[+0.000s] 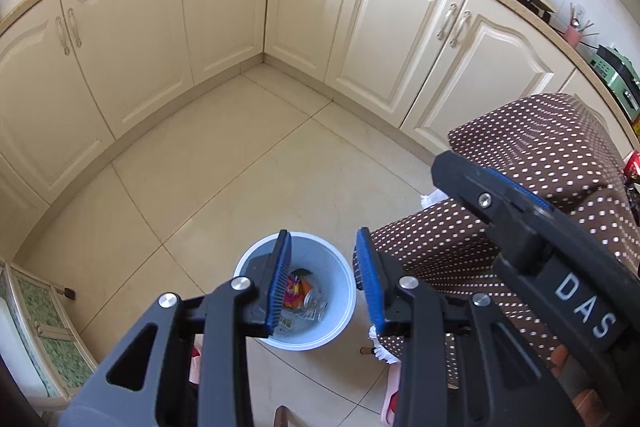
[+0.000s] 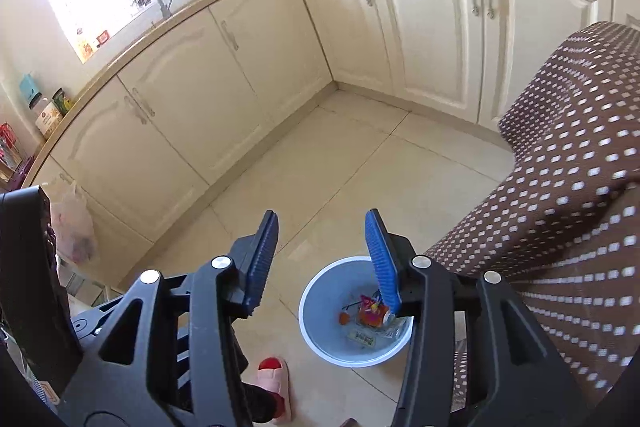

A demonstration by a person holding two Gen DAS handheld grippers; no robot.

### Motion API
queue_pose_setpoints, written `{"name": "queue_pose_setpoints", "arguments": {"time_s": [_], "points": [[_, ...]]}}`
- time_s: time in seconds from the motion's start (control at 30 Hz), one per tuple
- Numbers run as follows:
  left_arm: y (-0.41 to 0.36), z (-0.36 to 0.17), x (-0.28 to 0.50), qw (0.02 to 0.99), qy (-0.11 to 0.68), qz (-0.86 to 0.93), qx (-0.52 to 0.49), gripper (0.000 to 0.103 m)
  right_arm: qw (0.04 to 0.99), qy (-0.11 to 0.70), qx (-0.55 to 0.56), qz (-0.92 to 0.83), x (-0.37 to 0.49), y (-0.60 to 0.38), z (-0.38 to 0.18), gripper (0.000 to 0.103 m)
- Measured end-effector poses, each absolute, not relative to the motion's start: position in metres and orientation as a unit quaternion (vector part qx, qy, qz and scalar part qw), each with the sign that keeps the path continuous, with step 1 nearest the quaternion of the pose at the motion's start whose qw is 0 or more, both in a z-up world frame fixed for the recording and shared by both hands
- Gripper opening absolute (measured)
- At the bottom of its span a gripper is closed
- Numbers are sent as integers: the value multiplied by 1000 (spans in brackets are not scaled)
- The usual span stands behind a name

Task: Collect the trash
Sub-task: 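Move both open tools back over the table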

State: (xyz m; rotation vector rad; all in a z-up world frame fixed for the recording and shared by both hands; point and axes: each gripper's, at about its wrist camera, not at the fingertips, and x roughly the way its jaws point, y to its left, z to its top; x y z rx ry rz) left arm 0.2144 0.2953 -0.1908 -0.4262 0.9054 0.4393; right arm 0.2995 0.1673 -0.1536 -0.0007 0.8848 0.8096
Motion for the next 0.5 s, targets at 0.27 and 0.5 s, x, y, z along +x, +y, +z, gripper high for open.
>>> {"name": "queue_pose_setpoints", "arguments": {"time_s": [0.27,0.5], "points": [[237,-138,234,890,396,159,-163,34,869,361,19,338,304,97,-101,45],[138,-89,268,921,366,57,-117,40,924,293,40,241,310,-20,-46,49]]}}
